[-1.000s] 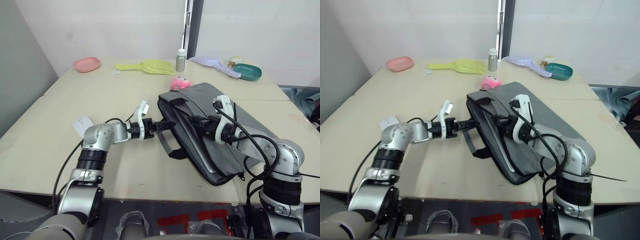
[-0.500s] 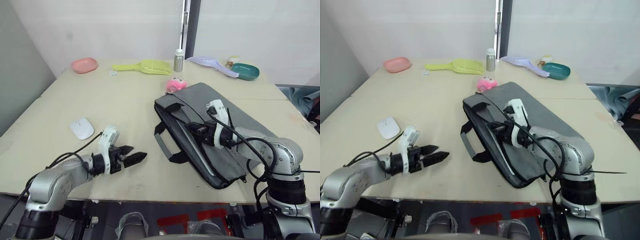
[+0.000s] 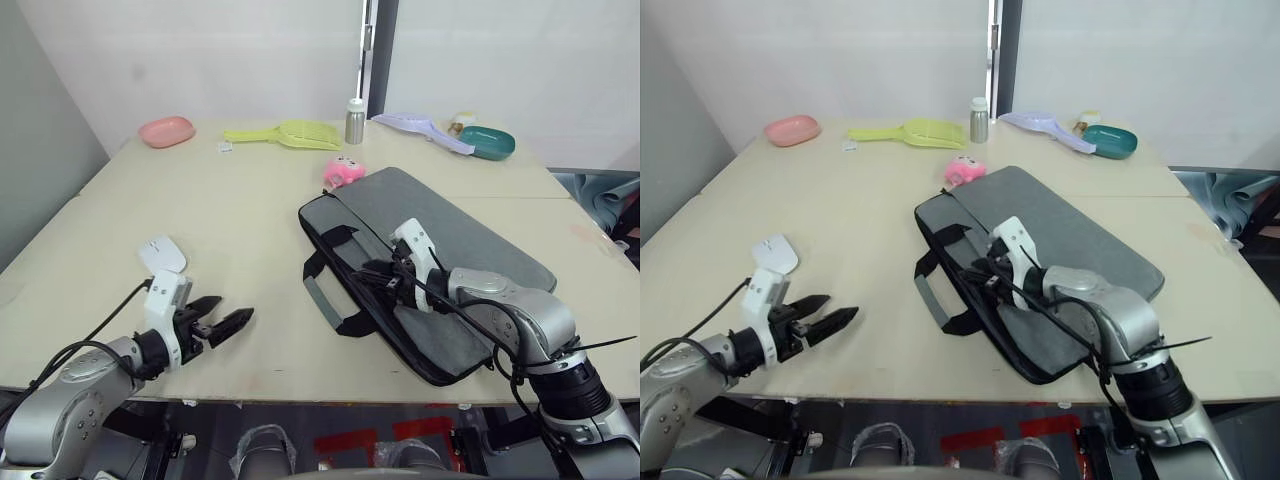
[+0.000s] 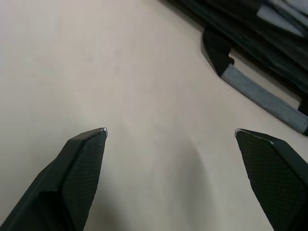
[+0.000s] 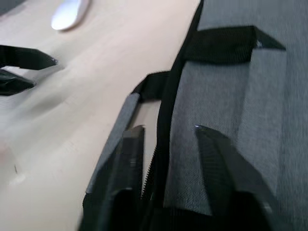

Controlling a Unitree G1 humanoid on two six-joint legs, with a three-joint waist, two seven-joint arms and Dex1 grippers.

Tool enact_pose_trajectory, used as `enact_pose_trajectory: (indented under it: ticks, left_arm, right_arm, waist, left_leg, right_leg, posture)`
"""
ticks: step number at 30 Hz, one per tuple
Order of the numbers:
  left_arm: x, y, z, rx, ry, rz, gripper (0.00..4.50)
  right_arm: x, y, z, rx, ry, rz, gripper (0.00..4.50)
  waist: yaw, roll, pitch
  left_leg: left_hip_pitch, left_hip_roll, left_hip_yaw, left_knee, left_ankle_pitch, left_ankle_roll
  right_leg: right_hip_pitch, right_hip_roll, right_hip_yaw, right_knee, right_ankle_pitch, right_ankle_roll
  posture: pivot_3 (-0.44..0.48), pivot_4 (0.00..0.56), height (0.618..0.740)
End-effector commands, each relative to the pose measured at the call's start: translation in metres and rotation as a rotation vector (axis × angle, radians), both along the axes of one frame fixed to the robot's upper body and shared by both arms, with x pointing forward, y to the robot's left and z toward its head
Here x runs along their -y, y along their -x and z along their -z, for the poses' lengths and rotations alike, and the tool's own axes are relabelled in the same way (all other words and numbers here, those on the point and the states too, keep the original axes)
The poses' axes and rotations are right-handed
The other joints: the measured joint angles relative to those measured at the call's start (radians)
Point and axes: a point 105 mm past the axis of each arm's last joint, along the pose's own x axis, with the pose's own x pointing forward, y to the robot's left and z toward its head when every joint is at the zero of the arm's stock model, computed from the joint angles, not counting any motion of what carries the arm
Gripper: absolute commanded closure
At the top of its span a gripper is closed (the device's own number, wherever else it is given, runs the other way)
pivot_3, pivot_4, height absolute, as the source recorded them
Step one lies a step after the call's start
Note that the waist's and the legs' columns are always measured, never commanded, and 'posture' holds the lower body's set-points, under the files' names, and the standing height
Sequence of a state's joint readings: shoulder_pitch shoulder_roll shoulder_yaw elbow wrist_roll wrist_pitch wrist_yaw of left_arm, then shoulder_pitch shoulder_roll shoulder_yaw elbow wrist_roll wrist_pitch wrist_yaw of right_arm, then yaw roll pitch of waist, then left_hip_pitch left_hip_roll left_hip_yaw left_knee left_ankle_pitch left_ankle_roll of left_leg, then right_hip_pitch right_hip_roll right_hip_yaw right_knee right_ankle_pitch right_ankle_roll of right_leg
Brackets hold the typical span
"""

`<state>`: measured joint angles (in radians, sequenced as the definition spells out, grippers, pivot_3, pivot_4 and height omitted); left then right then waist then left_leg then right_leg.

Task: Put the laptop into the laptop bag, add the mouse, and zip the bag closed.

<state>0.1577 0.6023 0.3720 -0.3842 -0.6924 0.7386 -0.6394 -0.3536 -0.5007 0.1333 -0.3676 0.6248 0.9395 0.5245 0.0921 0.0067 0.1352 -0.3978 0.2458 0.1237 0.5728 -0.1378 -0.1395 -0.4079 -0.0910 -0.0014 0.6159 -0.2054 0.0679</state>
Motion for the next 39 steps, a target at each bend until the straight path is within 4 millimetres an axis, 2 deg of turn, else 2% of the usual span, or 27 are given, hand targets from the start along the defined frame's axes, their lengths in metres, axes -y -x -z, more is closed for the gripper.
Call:
enact_pose_trajectory:
  ticks: [1, 2, 4, 5, 8, 9, 11, 13, 16, 18, 22, 24, 28, 35, 39]
  left_arm:
    - [-0.037, -0.002, -0.018, 0.101, -0.032, -0.061, 0.0]
    - [-0.051, 0.0, -0.019, 0.096, -0.03, -0.087, 0.0]
    - [-0.076, 0.004, -0.022, 0.098, -0.035, -0.123, 0.0]
    - [-0.087, 0.006, -0.025, 0.103, -0.038, -0.139, 0.0]
    - [-0.123, 0.007, -0.032, 0.118, -0.105, -0.206, 0.0]
    - [-0.135, 0.007, -0.037, 0.127, -0.122, -0.233, 0.0]
    - [-0.162, 0.006, -0.052, 0.159, -0.176, -0.287, 0.0]
    - [-0.184, 0.006, -0.065, 0.18, -0.195, -0.339, 0.0]
    - [-0.217, 0.01, -0.067, 0.136, -0.281, -0.418, 0.0]
    - [-0.235, 0.012, -0.071, 0.122, -0.34, -0.462, 0.0]
    - [-0.245, 0.006, -0.079, 0.133, -0.353, -0.478, 0.0]
    - [-0.244, 0.003, -0.077, 0.121, -0.364, -0.454, 0.0]
    - [-0.243, -0.001, -0.074, 0.122, -0.358, -0.444, 0.0]
    - [-0.242, -0.002, -0.066, 0.125, -0.348, -0.442, 0.0]
    - [-0.239, -0.004, -0.063, 0.127, -0.343, -0.436, 0.0]
  right_arm:
    - [0.014, 0.008, -0.027, 0.108, -0.076, -0.02, 1.12]
    - [0.024, 0.01, -0.036, 0.111, -0.134, -0.002, 0.8]
    - [0.042, 0.017, -0.044, 0.145, -0.143, 0.001, 0.12]
    - [0.052, 0.019, -0.047, 0.168, -0.126, 0.004, 0.03]
    - [0.091, 0.016, -0.055, 0.201, -0.082, 0.076, 0.03]
    - [0.11, 0.014, -0.055, 0.209, -0.036, 0.107, 0.03]
    - [0.158, 0.007, -0.055, 0.304, 0.188, 0.203, 0.03]
    - [0.195, 0.007, -0.055, 0.304, 0.284, 0.261, 0.03]
    - [0.236, 0.013, -0.053, 0.289, 0.386, 0.292, 0.03]
    - [0.255, 0.018, -0.053, 0.258, 0.414, 0.303, 0.03]
    - [0.279, 0.024, -0.053, 0.24, 0.422, 0.324, 0.03]
    - [0.293, 0.025, -0.054, 0.255, 0.414, 0.363, 0.03]
    - [0.307, 0.027, -0.053, 0.244, 0.425, 0.395, 0.03]
    - [0.315, 0.023, -0.054, 0.27, 0.467, 0.405, 0.03]
    - [0.302, 0.015, -0.059, 0.301, 0.465, 0.352, 0.03]
  waist:
    - [0.0, 0.0, 0.0]
    - [0.001, 0.0, 0.0]
    - [0.0, 0.0, 0.0]
    - [0.0, 0.0, 0.0]
    - [0.0, -0.001, -0.001]
    - [0.0, -0.001, -0.001]
    - [0.008, -0.002, -0.001]
    - [0.008, -0.003, -0.002]
    - [0.004, -0.003, -0.002]
    - [0.0, -0.003, -0.002]
    - [-0.002, -0.003, -0.003]
    - [-0.001, -0.003, -0.003]
    - [-0.002, -0.003, -0.003]
    - [0.0, -0.004, -0.003]
    - [0.0, -0.004, -0.003]
  left_leg:
    - [0.0, 0.0, 0.0, 0.0, -0.001, 0.001]
    - [0.0, 0.0, 0.0, 0.0, -0.002, 0.003]
    - [0.0, 0.0, 0.001, 0.0, -0.002, 0.004]
    - [0.0, 0.0, 0.001, 0.0, -0.002, 0.005]
    - [0.001, 0.0, 0.001, 0.0, -0.003, 0.005]
    - [0.002, 0.0, 0.001, 0.0, -0.003, 0.006]
    - [0.002, 0.0, 0.001, 0.002, -0.002, 0.006]
    - [0.002, 0.0, 0.002, 0.002, -0.002, 0.007]
    - [0.002, 0.0, 0.002, 0.003, -0.003, 0.008]
    - [0.002, 0.0, 0.002, 0.003, -0.002, 0.008]
    - [0.002, 0.0, 0.004, 0.003, -0.002, 0.011]
    - [0.002, 0.0, 0.004, 0.005, -0.002, 0.012]
    - [0.001, 0.0, 0.004, 0.008, -0.002, 0.012]
    - [0.002, 0.0, 0.004, 0.01, -0.002, 0.013]
    - [0.002, 0.0, 0.004, 0.011, -0.002, 0.013]
  right_leg:
    - [0.0, 0.0, 0.0, 0.0, 0.0, 0.0]
    - [0.0, 0.0, 0.0, 0.0, 0.0, 0.0]
    - [0.0, 0.0, 0.001, 0.0, 0.0, 0.0]
    - [0.0, 0.0, 0.001, 0.0, 0.0, 0.0]
    - [0.0, 0.0, 0.002, 0.0, 0.0, 0.0]
    - [0.0, 0.0, 0.002, 0.0, 0.0, 0.0]
    - [0.001, 0.0, 0.002, 0.001, 0.0, 0.0]
    - [0.001, 0.0, 0.002, 0.0, 0.0, 0.0]
    - [0.001, -0.001, 0.003, 0.001, 0.0, 0.0]
    - [0.001, -0.001, 0.003, 0.001, 0.0, -0.001]
    - [0.0, -0.001, 0.003, 0.001, 0.0, -0.001]
    - [0.0, -0.001, 0.003, 0.003, 0.0, -0.002]
    - [0.0, -0.002, 0.003, 0.007, 0.0, -0.004]
    - [-0.001, -0.002, 0.004, 0.01, 0.0, -0.005]
    - [-0.001, -0.002, 0.004, 0.01, -0.001, -0.006]
  posture:
    - [0.0, 0.15, 0.74]
    - [0.0, 0.15, 0.74]
    - [0.0, 0.15, 0.74]
    - [0.0, 0.15, 0.74]
    - [0.0, 0.15, 0.74]
    - [0.0, 0.15, 0.74]
    - [0.0, 0.15, 0.74]
    - [0.0, 0.15, 0.74]
    - [0.0, 0.15, 0.74]
    - [0.0, 0.15, 0.74]
    - [0.0, 0.15, 0.74]
    - [0.0, 0.15, 0.74]
    - [0.0, 0.15, 0.74]
    - [0.0, 0.15, 0.74]
    - [0.0, 0.15, 0.74]
